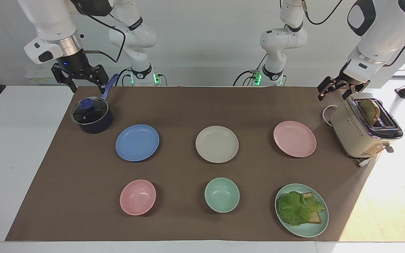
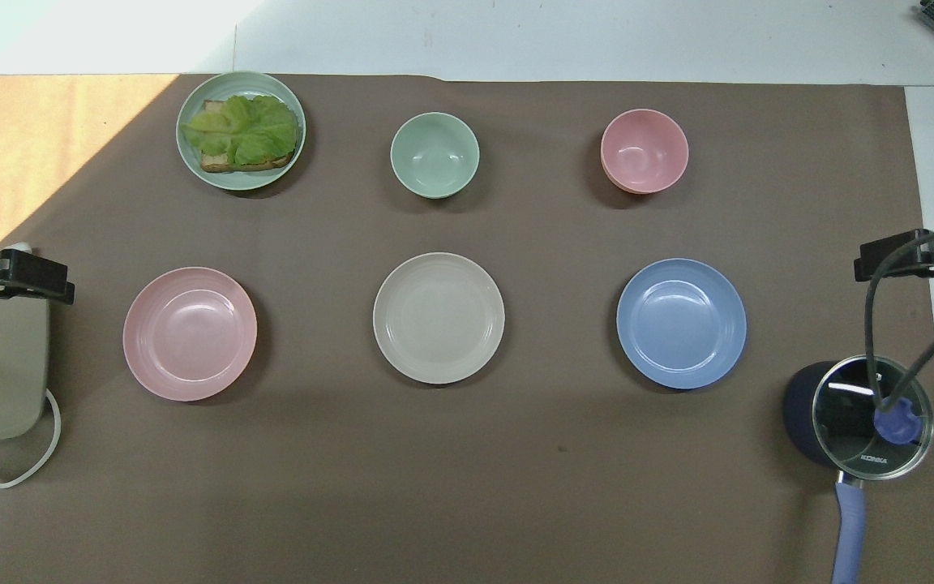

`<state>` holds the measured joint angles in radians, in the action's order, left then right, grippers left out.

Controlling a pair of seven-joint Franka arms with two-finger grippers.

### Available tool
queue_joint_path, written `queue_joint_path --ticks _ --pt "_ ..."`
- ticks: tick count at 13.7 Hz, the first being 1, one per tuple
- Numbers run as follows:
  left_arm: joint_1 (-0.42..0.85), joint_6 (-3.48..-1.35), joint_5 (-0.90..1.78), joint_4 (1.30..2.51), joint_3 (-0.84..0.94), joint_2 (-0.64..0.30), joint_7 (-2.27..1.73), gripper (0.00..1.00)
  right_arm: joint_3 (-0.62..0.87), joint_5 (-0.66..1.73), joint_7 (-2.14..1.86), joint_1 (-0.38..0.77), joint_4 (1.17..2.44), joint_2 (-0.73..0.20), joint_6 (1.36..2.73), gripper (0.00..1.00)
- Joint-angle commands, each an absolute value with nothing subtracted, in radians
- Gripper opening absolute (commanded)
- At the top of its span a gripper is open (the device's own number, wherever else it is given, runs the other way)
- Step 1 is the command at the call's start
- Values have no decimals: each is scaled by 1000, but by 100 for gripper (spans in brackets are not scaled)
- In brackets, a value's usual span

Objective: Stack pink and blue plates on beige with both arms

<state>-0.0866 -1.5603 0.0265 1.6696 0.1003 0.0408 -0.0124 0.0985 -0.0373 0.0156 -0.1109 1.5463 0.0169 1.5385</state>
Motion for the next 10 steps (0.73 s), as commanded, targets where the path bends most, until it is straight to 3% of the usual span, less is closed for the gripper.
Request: queue_joint_path --ticks 1,10 --pt "-80 -1575 34 1710 92 72 -9 100 106 -43 31 -117 1568 38 1535 100" --pt "-78 -1575 34 1721 92 75 -8 100 104 -43 31 -118 1568 38 1540 100"
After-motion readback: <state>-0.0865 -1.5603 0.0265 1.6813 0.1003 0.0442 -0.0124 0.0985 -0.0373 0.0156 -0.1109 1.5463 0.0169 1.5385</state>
